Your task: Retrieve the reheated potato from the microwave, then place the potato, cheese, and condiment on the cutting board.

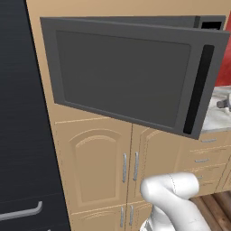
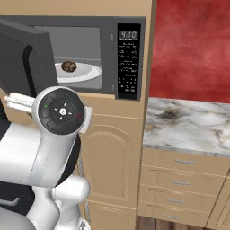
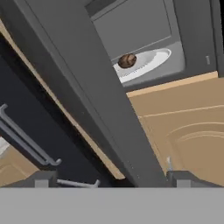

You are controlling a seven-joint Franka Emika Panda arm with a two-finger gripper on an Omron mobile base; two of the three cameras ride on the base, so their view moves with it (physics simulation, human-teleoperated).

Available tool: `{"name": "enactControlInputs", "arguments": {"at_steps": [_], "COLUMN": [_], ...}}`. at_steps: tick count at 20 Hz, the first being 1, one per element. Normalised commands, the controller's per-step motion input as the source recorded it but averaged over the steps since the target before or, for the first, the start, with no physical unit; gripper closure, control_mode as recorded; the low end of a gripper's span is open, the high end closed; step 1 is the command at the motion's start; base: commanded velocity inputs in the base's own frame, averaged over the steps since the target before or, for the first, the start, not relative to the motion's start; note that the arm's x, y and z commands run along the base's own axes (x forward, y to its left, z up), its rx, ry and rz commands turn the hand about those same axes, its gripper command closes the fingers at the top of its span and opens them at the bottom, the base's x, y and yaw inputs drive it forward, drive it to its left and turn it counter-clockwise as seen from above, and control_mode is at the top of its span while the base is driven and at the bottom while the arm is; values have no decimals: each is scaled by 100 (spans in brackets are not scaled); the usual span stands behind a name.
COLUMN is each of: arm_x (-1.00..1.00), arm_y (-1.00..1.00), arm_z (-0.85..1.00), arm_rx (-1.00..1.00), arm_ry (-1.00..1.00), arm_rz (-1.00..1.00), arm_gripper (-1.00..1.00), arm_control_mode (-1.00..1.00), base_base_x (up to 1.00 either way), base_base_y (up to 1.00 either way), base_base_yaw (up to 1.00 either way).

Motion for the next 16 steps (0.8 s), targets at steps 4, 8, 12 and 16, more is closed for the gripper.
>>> {"name": "enactControlInputs", "arguments": {"at_steps": [4, 8, 12, 16], "arm_x": [31, 39, 52, 58], "arm_y": [-28, -17, 0, 0], "arm_z": [8, 0, -6, -7], "arm_rx": [16, 25, 37, 37], "arm_ry": [-3, -1, 1, 0], "arm_rz": [-1, 0, 0, 0], "arm_gripper": [-100, -100, -100, -100], "arm_control_mode": [-100, -100, -100, -100], "base_base_x": [0, 0, 0, 0], "base_base_y": [0, 0, 0, 0], "base_base_yaw": [0, 0, 0, 0]}}
